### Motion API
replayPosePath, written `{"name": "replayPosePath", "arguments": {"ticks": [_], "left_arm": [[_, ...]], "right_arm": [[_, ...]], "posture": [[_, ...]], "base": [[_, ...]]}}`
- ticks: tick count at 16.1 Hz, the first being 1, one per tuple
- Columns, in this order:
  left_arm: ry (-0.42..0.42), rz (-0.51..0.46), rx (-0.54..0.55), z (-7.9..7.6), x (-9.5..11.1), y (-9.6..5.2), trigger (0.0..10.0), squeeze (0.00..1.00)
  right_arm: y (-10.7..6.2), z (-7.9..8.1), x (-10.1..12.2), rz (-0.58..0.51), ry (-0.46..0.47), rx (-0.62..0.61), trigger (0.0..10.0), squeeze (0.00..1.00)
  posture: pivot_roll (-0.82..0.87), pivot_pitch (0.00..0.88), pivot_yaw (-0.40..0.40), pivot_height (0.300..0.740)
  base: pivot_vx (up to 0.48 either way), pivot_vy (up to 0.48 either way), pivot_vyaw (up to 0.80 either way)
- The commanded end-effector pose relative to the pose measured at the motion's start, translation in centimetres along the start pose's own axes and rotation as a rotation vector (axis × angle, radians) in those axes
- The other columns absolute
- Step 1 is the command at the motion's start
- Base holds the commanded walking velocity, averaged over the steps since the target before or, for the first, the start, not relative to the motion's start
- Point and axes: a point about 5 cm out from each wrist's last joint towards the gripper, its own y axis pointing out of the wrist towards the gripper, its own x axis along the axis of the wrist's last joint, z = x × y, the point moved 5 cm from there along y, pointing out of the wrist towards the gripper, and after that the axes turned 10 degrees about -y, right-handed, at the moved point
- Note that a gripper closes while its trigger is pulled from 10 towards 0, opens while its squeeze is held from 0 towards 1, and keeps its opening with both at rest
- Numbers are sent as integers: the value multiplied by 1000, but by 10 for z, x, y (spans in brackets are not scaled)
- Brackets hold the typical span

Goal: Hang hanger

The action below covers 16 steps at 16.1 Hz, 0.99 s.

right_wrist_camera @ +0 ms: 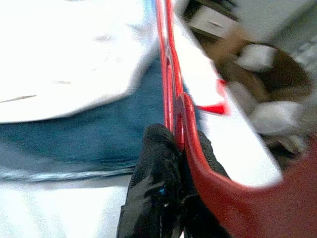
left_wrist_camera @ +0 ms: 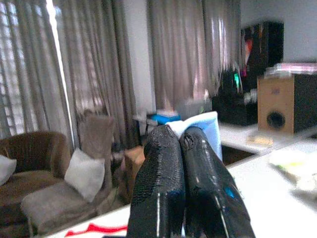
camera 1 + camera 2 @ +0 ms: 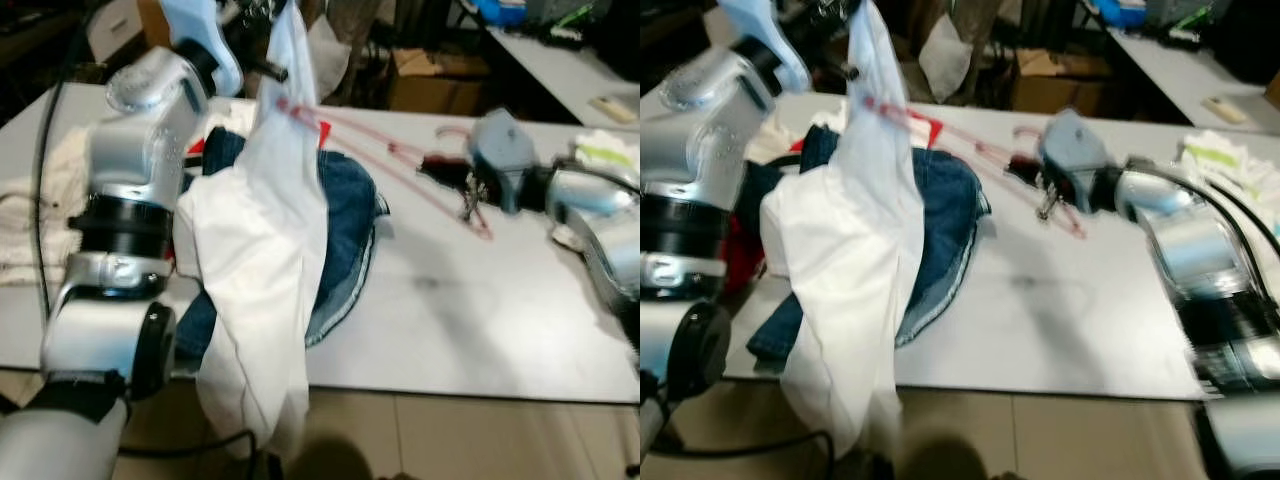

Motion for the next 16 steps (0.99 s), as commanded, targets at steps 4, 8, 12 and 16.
{"name": "replayPosePath", "arguments": {"ticks": [4,8,12,16], "left_arm": [[72,14,-9,-2,-1,14,10000,0],[36,-52,-170,-33,23,19,10000,0],[-40,-194,-301,-63,81,16,10000,0],[-126,-301,-381,-80,129,9,10000,0]], "right_arm": [[-20,35,33,-119,13,182,10000,0],[9,45,31,-63,40,186,10000,0],[52,37,20,24,65,145,10000,0],[89,5,16,106,91,8,10000,0]], "posture": [[-50,0,56,740],[-33,0,38,740],[0,0,7,740],[13,0,-3,740]], "base": [[0,0,0],[0,0,0],[0,0,0],[0,0,0]]}}
